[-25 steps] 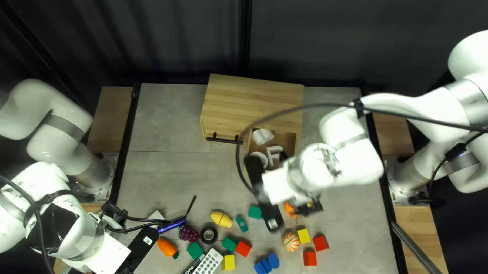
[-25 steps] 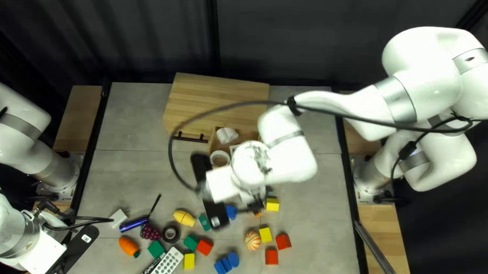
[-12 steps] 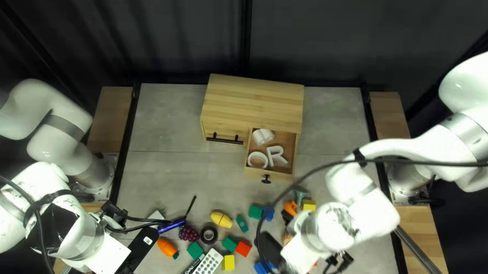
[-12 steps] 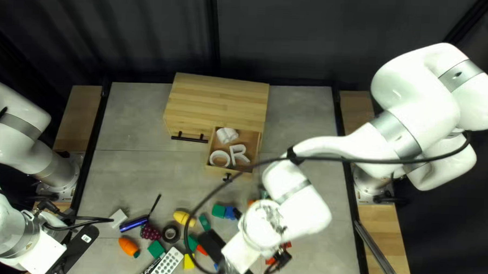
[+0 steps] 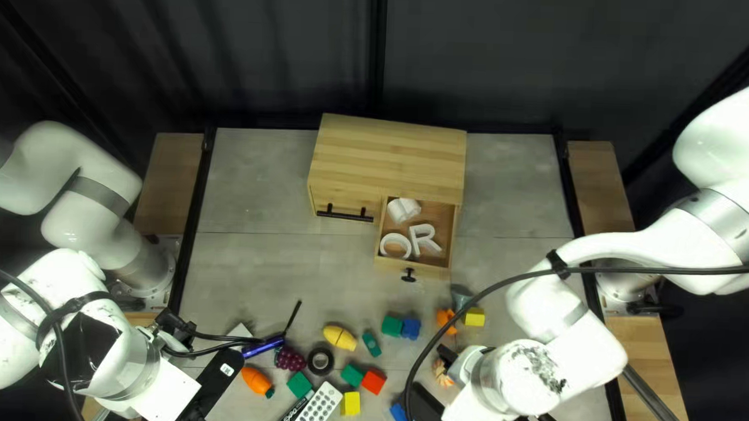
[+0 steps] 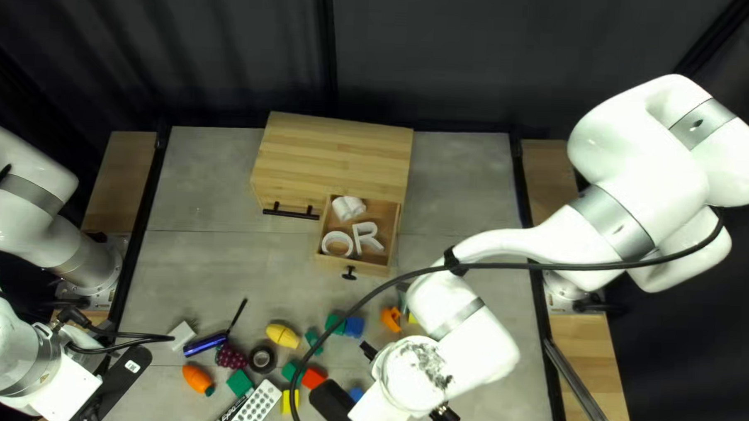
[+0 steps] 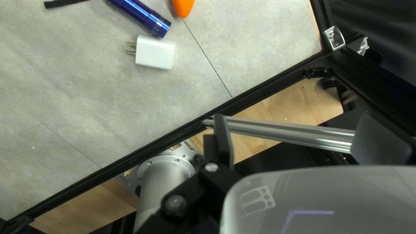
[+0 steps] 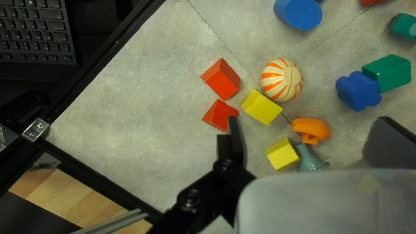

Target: Open drawers and place objects into drawer and close

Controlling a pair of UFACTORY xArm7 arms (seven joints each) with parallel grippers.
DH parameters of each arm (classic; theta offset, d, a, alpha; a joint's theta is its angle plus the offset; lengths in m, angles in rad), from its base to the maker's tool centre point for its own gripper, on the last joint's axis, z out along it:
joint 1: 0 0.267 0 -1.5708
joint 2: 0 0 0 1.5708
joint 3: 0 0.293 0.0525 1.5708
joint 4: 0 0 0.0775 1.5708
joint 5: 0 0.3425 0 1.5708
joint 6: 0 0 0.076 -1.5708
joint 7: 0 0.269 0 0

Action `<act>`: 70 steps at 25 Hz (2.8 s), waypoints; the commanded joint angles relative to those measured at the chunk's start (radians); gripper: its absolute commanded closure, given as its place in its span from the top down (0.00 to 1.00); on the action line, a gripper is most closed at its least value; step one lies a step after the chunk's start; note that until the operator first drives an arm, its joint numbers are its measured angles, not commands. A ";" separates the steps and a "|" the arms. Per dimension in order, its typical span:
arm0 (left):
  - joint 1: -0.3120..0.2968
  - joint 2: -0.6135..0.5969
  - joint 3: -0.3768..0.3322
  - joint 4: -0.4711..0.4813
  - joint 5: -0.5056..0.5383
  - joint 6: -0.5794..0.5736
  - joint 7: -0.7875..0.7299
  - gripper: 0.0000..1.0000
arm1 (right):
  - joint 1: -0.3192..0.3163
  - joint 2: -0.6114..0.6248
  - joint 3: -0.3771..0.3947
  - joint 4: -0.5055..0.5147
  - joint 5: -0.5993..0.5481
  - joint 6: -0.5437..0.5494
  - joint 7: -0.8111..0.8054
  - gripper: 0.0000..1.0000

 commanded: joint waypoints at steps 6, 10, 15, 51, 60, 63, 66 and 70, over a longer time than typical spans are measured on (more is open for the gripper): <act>0.000 0.000 0.000 0.000 0.000 0.000 0.000 1.00 | 0.008 0.016 0.006 0.014 0.004 -0.008 0.017 1.00; 0.000 0.000 0.000 0.000 0.000 0.000 0.000 1.00 | 0.007 0.022 0.007 0.003 0.003 -0.041 0.003 1.00; 0.000 0.000 0.000 0.000 0.000 0.000 0.000 1.00 | 0.006 0.051 0.011 -0.006 0.008 -0.100 -0.029 1.00; 0.000 0.000 0.000 0.000 0.000 0.000 0.000 1.00 | 0.043 0.129 0.001 -0.080 -0.009 -0.220 0.128 1.00; 0.000 0.000 0.000 0.000 0.000 0.000 0.000 1.00 | 0.059 0.090 0.006 -0.140 0.019 -0.200 0.238 1.00; 0.000 0.000 0.000 0.000 0.000 0.000 0.000 1.00 | 0.058 0.106 -0.003 -0.138 0.024 -0.200 0.284 1.00; 0.000 0.000 0.000 0.000 0.000 0.000 0.000 1.00 | 0.059 0.126 -0.023 -0.122 0.008 -0.189 0.361 1.00; 0.000 0.000 0.000 0.000 0.000 0.000 0.000 1.00 | 0.067 0.168 -0.049 -0.068 -0.037 -0.167 0.444 1.00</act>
